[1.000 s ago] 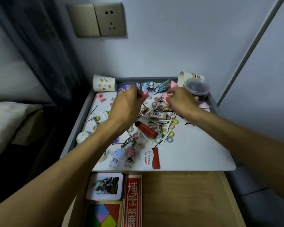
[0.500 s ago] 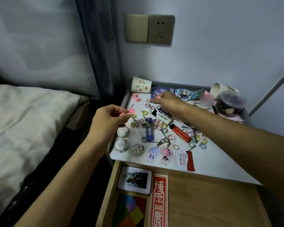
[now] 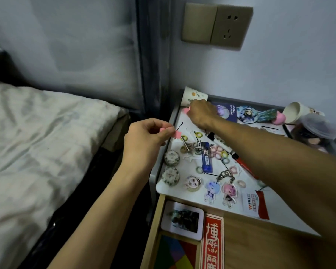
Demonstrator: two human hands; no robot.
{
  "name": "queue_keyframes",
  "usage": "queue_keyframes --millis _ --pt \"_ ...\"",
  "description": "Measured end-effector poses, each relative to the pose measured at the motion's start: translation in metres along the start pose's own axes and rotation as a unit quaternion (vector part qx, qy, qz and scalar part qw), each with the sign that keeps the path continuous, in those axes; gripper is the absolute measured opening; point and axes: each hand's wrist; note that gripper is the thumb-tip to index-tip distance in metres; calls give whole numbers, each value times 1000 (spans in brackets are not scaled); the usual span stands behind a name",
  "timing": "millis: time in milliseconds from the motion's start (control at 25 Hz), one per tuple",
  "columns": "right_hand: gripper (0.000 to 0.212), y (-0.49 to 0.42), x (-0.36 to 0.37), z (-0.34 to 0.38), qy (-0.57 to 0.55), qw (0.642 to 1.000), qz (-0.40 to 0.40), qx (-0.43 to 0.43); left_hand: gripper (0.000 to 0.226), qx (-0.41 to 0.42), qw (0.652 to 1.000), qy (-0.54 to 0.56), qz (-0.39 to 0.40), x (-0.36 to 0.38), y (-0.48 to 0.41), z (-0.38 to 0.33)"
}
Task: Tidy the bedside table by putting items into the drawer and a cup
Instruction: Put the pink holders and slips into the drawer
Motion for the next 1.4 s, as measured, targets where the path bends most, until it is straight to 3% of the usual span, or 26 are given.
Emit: queue_keyframes --millis 120,200,440,560,720,920,1200,1280,1400 --pt "26 14 -16 -8 -60 998 9 -26 2 -9 1000 10 13 3 0 0" --pt "20 40 -38 -17 -169 985 8 -35 12 -20 999 27 32 8 6 -2" --pt "19 201 -97 -55 -476 878 56 10 44 -7 988 6 155 44 50 -16" --pt "15 263 -96 -75 -542 838 60 12 47 -12 966 18 256 64 79 -20" --pt "10 298 -74 -100 -568 821 47 25 38 -48 942 29 330 89 106 -18" --pt "14 303 -64 -110 -568 821 60 22 20 -55 939 14 340 100 108 -10" --pt "13 303 -67 -114 -584 808 70 31 17 -33 948 -7 316 104 106 -6" --pt "16 306 -67 -109 -563 824 55 26 17 -23 957 -13 289 104 106 -5" --pt "17 312 -66 -98 -475 880 15 9 17 -27 967 -1 252 102 107 -3"
Point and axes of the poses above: each hand's wrist, its own y-axis away from the middle knuckle, its own x-axis out of the palm, z = x × y, and after that the axes turned 1 degree about -x, right-handed
